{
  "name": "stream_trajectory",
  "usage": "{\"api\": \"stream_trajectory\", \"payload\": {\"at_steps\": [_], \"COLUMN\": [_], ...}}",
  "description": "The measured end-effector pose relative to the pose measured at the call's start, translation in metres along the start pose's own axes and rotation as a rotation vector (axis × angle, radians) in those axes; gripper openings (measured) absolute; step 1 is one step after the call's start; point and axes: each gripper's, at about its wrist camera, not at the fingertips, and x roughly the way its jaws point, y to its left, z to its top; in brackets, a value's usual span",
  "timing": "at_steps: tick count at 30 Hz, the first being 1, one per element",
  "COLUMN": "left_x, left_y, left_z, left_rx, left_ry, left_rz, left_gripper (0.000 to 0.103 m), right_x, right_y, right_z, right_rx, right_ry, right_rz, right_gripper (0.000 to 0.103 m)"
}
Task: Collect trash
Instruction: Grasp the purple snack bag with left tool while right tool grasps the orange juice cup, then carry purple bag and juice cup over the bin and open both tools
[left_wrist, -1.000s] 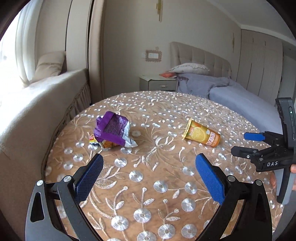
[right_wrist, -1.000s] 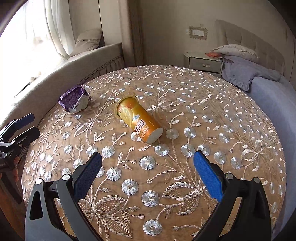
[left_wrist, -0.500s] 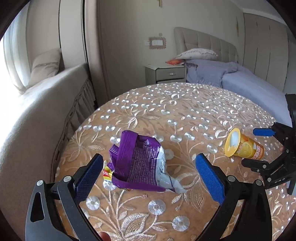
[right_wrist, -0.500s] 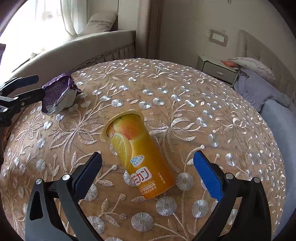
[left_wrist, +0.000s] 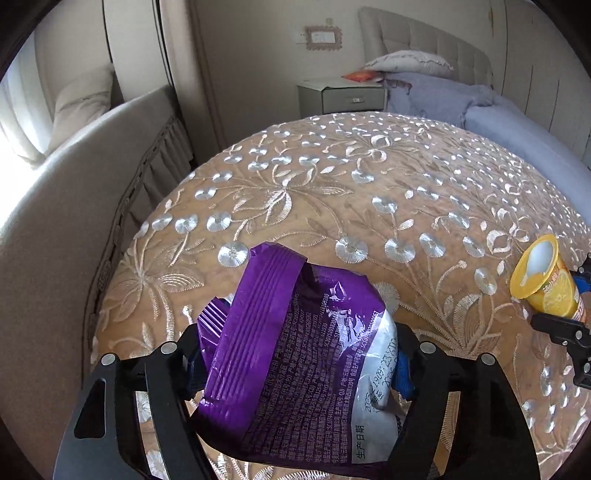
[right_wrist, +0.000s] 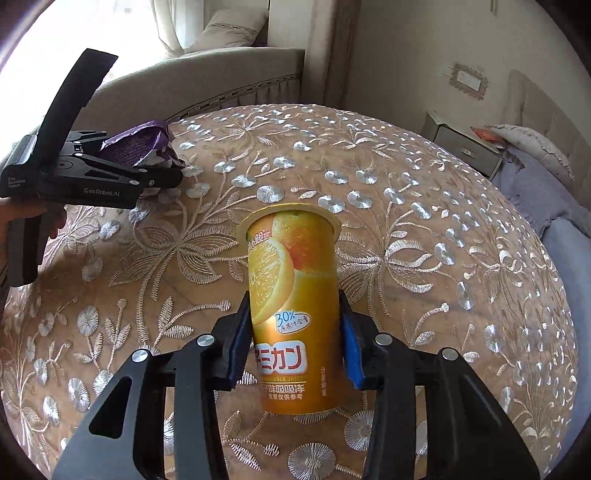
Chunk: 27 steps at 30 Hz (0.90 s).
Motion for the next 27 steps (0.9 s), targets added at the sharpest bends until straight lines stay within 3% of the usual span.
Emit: {"api": "stream_trajectory", "payload": {"at_steps": [6, 12, 27], "left_x": [-0.03, -0.084, -0.196], "left_y": [-0.019, -0.066, -0.197], "left_z": [-0.024, -0.068, -0.153], "left_rx": [0.001, 0.049, 0.165], "left_ry": [-0.015, -0.073, -0.166], "left_rz": [-0.077, -0.134, -0.332], "left_gripper": [0.071, 0.071, 0.071], "right_x": [-0.039, -0.088, -0.21], "right_y": [0.008, 0.017, 0.025], "right_z": [-0.022, -0.057, -0.18], "right_rx": [0.043, 0.075, 0.208], "right_ry": [-0.039, -0.068, -0.15], "right_rz": [0.022, 0.022, -0.057], "right_gripper": [0.044, 0.044, 0.044]}}
